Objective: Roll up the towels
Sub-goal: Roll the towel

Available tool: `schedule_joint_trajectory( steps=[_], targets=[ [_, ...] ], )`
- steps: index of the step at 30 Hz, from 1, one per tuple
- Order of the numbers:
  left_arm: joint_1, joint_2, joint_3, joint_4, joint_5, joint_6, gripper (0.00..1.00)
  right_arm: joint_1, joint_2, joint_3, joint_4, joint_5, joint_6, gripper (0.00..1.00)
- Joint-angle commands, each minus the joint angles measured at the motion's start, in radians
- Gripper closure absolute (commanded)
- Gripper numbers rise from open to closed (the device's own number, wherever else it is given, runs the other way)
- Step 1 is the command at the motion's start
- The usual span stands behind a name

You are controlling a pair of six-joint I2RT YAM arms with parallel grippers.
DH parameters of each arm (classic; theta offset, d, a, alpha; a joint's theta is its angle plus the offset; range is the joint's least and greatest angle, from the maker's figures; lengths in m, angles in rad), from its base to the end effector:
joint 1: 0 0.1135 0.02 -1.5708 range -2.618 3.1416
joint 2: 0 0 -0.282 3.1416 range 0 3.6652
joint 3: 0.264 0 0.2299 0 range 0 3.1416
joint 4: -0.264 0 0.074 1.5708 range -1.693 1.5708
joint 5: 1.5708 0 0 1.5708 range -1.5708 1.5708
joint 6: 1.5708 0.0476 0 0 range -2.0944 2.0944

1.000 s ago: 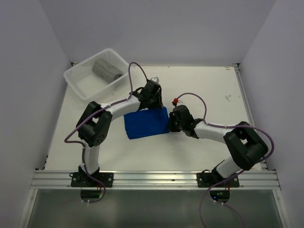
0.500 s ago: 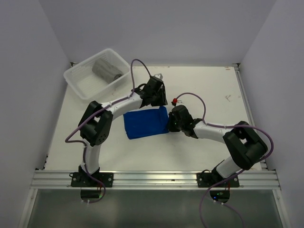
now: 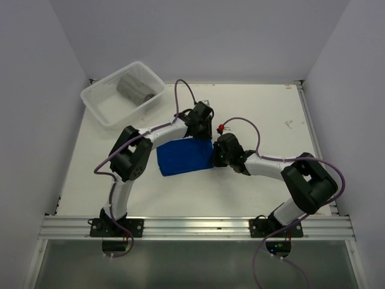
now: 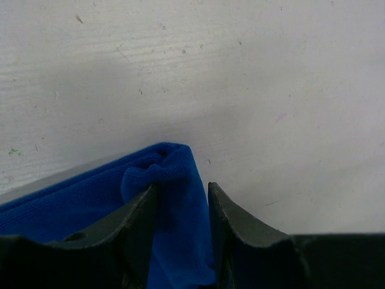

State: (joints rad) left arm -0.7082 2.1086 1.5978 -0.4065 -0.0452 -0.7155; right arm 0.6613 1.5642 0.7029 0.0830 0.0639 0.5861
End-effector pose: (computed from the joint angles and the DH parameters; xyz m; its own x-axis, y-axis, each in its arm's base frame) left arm 0.3518 -0.2984 0.2030 -0.8677 -0.1197 -0.4824 0.0791 0.9250 -0.3718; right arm 0.2345 0.1786 0.1809 -0.7807 0.0919 -0.6181 -0.1742 0.9179 0.3565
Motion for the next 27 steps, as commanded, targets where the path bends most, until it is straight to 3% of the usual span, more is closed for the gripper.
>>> schedule_joint_trajectory(
  steps=[1, 15, 27],
  targets=[
    [-0.02, 0.034, 0.059, -0.058, -0.073, 0.027, 0.57, 0.006, 0.031, 0.006, -0.008, 0.017, -0.005, 1.0],
    [-0.091, 0.155, 0.228, -0.279, -0.292, 0.07, 0.58, 0.009, 0.036, -0.039, 0.053, 0.042, 0.034, 1.0],
    [-0.105, 0.208, 0.267, -0.371, -0.361, 0.083, 0.61, 0.008, 0.048, -0.066, 0.095, 0.07, 0.069, 1.0]
  ],
)
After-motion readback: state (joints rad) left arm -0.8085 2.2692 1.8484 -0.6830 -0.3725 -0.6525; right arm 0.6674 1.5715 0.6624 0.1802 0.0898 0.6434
